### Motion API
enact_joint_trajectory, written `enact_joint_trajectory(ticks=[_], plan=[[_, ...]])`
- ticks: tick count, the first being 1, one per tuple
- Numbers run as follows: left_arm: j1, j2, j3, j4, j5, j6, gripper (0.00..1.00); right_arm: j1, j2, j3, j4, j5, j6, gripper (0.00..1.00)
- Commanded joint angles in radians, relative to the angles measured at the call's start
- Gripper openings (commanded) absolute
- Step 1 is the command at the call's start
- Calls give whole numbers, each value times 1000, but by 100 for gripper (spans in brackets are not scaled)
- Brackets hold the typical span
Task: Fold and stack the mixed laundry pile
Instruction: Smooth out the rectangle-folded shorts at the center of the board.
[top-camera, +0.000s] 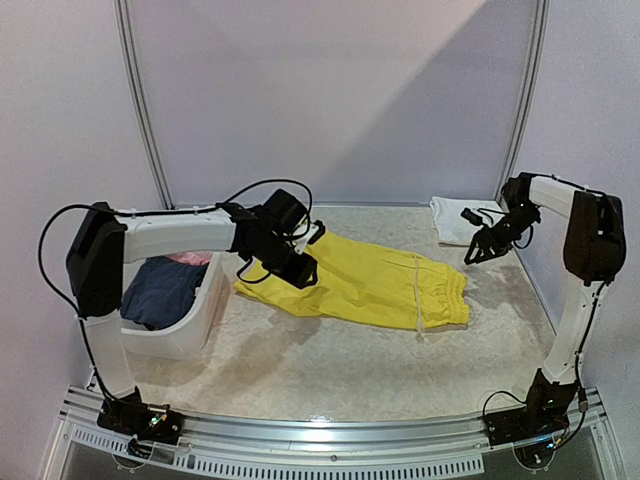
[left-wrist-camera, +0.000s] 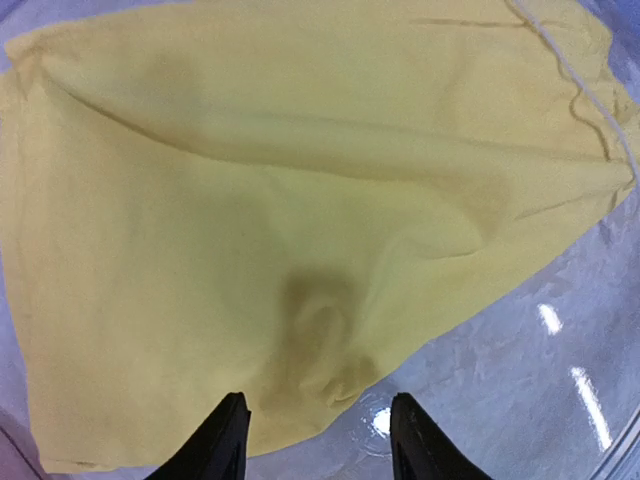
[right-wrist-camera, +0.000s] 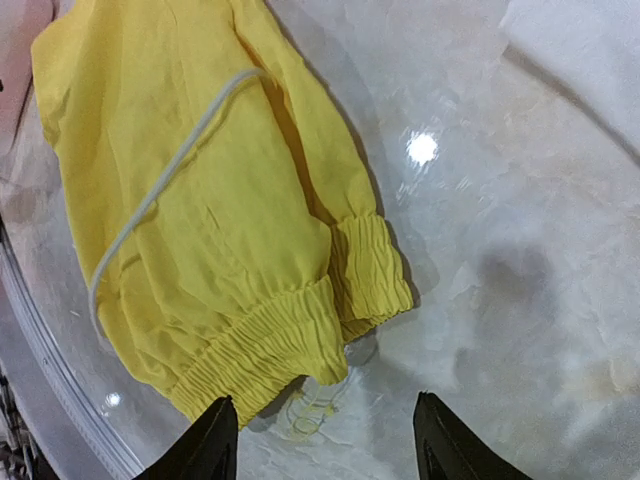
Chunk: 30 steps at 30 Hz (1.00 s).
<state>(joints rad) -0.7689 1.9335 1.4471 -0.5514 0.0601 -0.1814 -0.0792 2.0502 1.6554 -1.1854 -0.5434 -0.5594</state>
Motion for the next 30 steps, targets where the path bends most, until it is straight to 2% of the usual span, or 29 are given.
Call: enact_joint_trajectory(ticks=[1,3,7,13,20,24,27,30], plan=[[-13,-62,53,-46,-194,-110,50,27,-124,7,47,60,-31,70],[-17,-54,78,-99,-257,-171,50,53,-115,6,68,81,-76,98],[-44,-40,65,-125,-311,-243,50,121,-40,48,87,107,-107,99],[-71,-34,-5,-107,-299,-359,50,166,104,135,85,121,-115,99],[-78,16,-45,-62,-285,-388,49,175,198,125,102,156,-123,99],[-75,41,-53,-66,-309,-378,49,174,199,59,90,142,-130,91],[-70,55,-55,-74,-346,-352,48,173,173,-23,97,132,-130,77],[-67,64,-55,-71,-360,-333,48,170,137,-121,114,125,-127,68]])
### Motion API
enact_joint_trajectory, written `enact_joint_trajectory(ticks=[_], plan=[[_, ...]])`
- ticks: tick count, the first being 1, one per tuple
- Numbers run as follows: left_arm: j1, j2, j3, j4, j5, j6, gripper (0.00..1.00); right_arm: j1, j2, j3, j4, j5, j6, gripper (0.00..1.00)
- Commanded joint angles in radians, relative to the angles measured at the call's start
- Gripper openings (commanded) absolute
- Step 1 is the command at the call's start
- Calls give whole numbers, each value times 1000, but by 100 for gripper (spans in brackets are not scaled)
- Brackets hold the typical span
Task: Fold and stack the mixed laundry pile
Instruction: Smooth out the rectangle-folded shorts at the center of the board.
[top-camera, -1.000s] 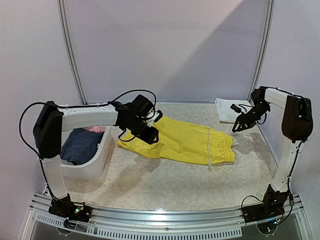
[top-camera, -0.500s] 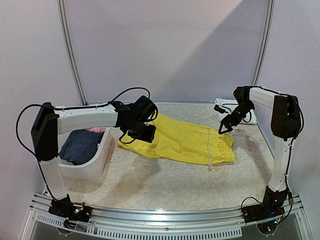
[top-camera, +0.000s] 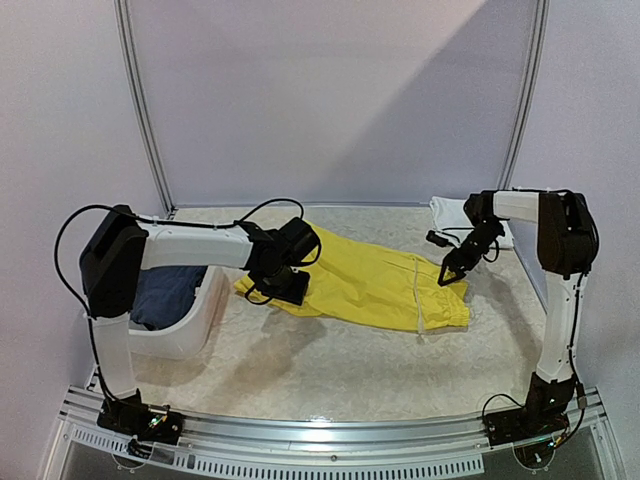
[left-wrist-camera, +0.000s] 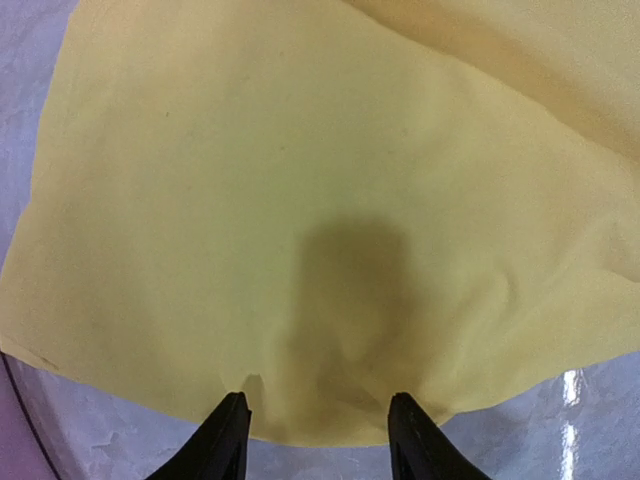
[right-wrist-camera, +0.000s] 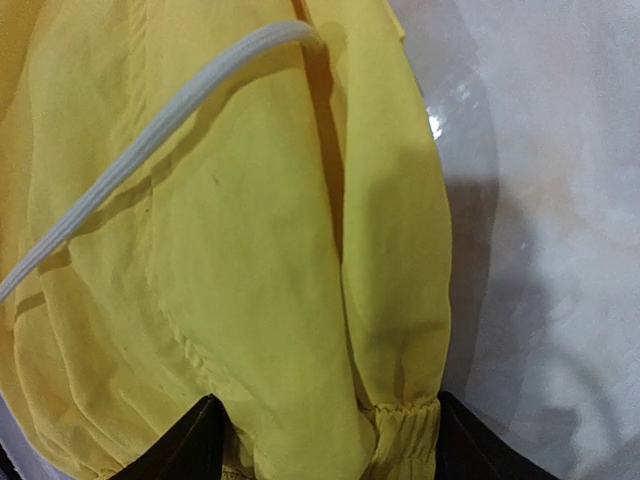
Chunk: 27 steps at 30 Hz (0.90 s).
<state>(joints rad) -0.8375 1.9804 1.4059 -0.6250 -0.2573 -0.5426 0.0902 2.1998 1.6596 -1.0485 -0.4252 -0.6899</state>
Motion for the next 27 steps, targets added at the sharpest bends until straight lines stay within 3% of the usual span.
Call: enact_joint_trajectory(ticks=[1,7,15,22,27], plan=[[3,20,-12,2,-48,35,48,-1,-21,-149,-22,6,6,66],[9,12,5,-3,-97,73,48,-37,-74,-220,-56,-30,37,47],[15,6,28,-5,-128,100,48,-61,-133,-240,-21,-29,86,53],[60,-23,54,-8,-167,168,48,-71,-144,-261,-42,-38,108,40],[104,25,203,-50,-149,225,49,-98,-179,-318,-28,-5,142,35]])
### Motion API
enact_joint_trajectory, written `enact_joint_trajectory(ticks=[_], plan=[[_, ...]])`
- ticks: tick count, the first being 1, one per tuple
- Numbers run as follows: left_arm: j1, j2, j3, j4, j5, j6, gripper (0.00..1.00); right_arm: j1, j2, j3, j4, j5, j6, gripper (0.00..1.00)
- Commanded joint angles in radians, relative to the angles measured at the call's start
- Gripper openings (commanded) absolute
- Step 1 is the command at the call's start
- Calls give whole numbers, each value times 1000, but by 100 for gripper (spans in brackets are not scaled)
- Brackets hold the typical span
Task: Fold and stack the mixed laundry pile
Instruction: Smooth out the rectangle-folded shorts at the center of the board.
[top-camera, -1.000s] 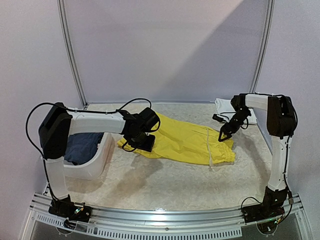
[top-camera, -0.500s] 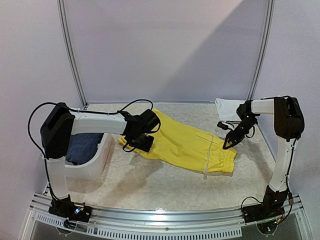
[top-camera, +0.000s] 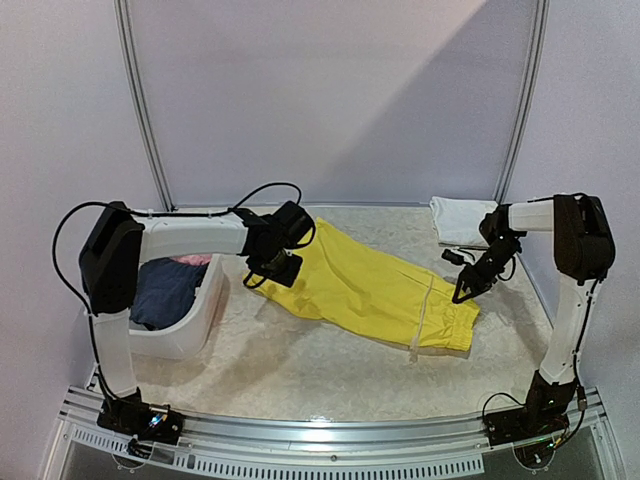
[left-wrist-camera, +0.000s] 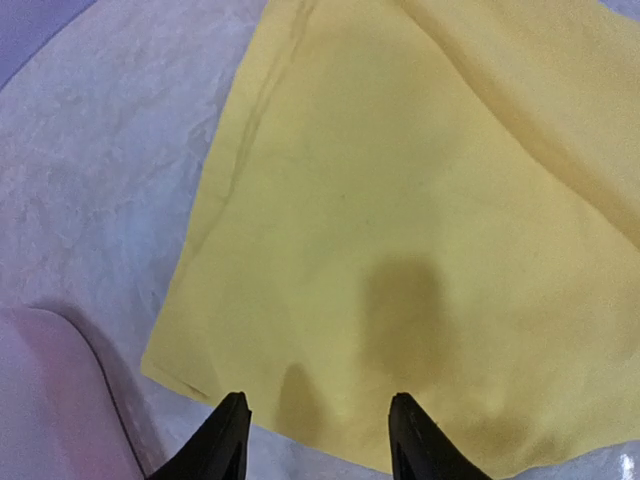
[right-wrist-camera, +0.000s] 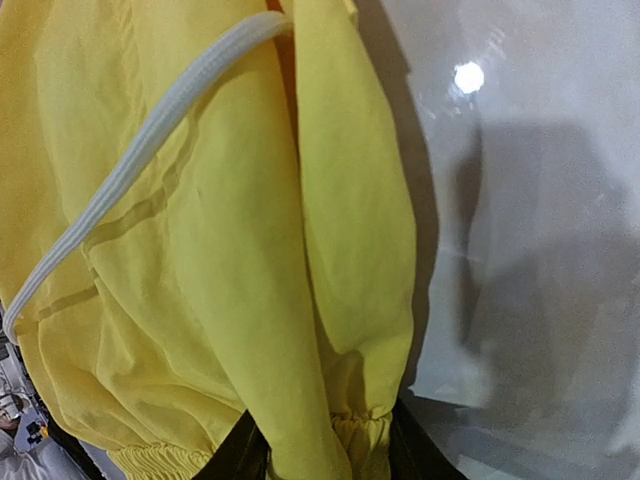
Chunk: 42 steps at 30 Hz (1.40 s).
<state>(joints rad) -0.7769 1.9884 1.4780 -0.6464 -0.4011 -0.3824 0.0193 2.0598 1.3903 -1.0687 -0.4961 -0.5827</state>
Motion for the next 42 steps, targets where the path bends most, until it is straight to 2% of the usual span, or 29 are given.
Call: enact_joint_trajectory(ticks=[1,5,8,12,19,27,35,42], plan=[[49,44,173,-45,3,76,49,-51,-48,-55,-7,67,44,35],[70,124,324,-112,81,102,50,-98,-77,-68,-31,48,65,34],[73,154,380,-122,119,95,50,-110,-98,-80,-36,37,57,38],[73,147,348,-89,154,73,50,-109,-109,-62,-18,29,35,39],[73,100,296,-90,177,83,49,-109,21,113,37,175,23,38],[73,82,260,-110,168,93,49,-96,153,294,51,139,84,39],[73,107,291,-127,171,98,49,-82,175,392,15,137,91,47],[52,110,292,-103,213,104,49,-82,164,360,24,172,86,65]])
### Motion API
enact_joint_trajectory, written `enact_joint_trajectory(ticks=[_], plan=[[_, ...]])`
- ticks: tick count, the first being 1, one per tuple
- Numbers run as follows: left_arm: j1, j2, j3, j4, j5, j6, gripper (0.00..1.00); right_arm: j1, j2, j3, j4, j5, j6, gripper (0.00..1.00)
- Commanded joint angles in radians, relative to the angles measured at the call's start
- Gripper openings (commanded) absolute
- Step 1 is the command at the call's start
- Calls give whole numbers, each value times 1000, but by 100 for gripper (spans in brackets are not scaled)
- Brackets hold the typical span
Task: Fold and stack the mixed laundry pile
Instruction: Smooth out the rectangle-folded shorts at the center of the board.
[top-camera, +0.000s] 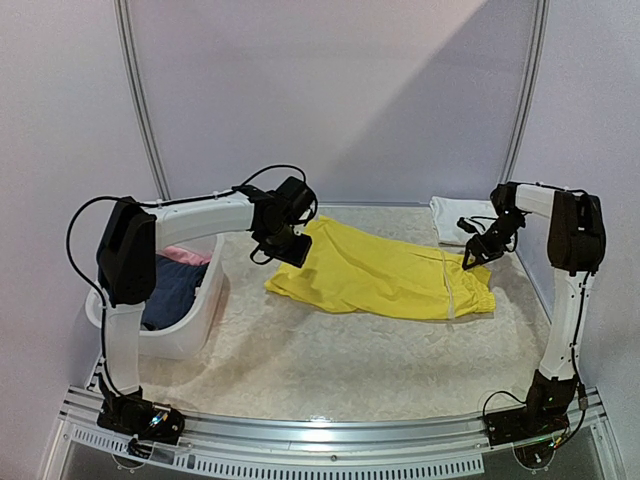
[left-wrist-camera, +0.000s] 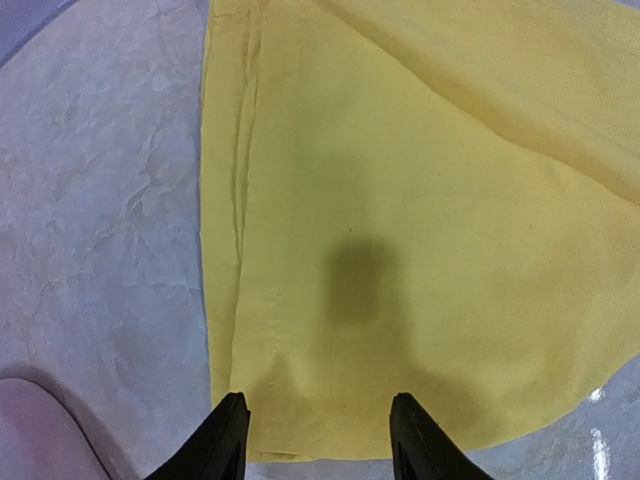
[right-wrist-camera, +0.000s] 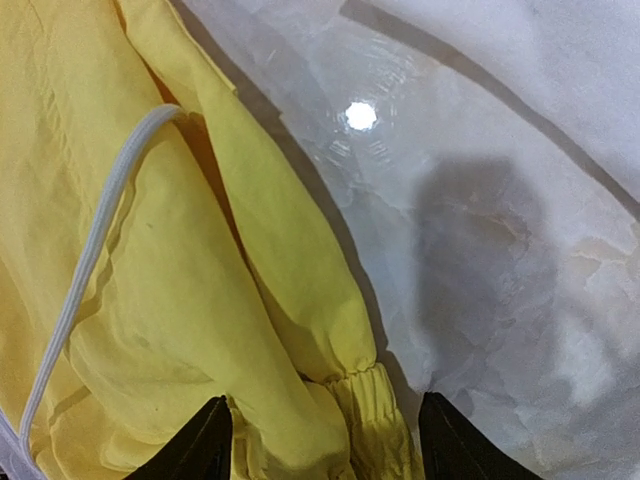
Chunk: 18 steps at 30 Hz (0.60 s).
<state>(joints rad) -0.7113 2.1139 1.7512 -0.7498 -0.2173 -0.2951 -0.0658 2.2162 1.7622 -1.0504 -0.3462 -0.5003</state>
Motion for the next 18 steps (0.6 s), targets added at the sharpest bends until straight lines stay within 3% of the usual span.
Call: enact_joint_trajectory(ticks=[1,5,7,11,15,18], plan=[[-20,-15,24,1,29,27,49,2,-11,-15,8,26,3,67],[-69,-23,34,5,7,106,49,-13,-105,-20,14,36,17,78],[-93,-32,29,24,3,160,49,-15,-160,-24,13,50,20,97],[-163,-34,39,54,-22,256,49,-30,-289,-115,88,47,43,99],[-181,5,129,20,-9,232,49,-119,-476,-321,329,-9,189,99],[-187,28,175,33,29,201,49,-207,-539,-365,357,-140,307,99]])
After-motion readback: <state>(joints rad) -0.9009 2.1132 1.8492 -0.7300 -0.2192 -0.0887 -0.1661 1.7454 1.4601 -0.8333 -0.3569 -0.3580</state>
